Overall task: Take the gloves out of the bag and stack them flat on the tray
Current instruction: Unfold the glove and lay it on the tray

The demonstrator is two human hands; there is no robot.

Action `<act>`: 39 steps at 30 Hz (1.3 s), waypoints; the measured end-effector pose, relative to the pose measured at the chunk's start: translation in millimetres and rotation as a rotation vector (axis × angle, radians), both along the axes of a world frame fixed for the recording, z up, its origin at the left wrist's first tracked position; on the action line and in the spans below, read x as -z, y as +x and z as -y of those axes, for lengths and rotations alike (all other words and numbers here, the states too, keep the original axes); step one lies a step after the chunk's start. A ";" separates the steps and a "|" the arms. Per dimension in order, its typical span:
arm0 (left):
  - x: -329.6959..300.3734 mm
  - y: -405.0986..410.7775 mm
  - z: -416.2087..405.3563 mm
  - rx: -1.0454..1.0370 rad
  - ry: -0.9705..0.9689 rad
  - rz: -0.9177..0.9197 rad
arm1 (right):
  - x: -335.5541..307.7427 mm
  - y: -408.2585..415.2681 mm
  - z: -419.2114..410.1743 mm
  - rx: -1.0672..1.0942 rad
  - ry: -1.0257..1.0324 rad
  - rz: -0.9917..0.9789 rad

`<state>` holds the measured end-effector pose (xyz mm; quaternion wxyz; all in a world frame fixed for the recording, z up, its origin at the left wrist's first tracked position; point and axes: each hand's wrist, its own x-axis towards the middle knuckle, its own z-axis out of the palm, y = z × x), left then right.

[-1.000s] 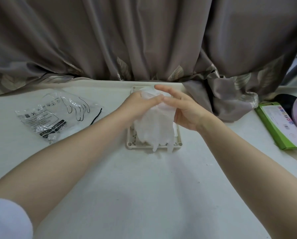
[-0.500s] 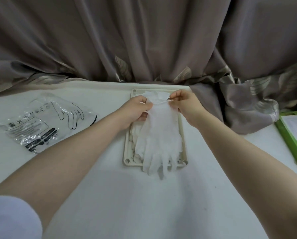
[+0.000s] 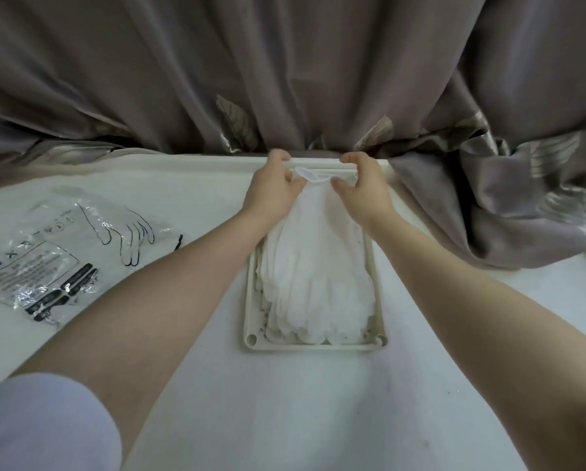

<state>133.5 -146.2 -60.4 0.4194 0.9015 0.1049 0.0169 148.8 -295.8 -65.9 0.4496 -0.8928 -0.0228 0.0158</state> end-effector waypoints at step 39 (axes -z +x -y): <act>21.5 -202.5 -266.9 0.217 0.185 -0.297 | 25.8 -198.5 -238.5 -0.485 -0.255 -0.416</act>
